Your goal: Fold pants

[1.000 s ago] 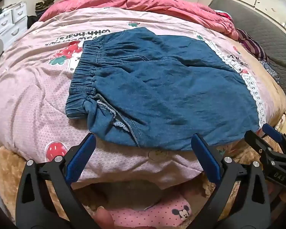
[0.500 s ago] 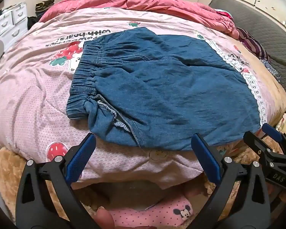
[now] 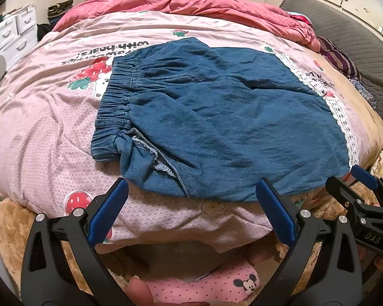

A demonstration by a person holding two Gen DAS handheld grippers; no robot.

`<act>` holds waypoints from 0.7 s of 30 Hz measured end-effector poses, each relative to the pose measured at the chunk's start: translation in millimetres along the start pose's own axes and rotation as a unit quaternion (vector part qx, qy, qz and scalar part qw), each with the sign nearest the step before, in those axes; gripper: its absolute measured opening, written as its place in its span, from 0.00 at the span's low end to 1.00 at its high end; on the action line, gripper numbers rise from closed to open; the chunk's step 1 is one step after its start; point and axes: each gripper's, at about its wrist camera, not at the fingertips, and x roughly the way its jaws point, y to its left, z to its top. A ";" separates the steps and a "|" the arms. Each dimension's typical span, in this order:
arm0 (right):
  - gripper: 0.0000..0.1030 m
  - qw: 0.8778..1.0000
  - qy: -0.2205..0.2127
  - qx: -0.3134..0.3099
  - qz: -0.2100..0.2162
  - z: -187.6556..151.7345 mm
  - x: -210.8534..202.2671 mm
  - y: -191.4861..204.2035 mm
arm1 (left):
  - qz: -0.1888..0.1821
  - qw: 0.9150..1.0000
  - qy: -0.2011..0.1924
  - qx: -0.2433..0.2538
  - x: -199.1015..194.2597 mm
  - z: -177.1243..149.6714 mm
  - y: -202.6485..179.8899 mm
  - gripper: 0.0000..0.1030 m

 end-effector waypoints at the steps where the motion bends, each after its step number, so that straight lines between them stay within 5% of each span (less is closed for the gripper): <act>1: 0.96 1.000 0.000 -0.001 0.001 0.0 0.0 -0.1 | 0.001 1.000 -0.001 0.000 -0.4 0.1 0.1 0.91; 21: 0.96 1.000 -0.001 0.000 0.000 -1.0 0.4 0.4 | 0.007 1.000 -0.002 0.003 -2.4 0.2 -0.1 0.91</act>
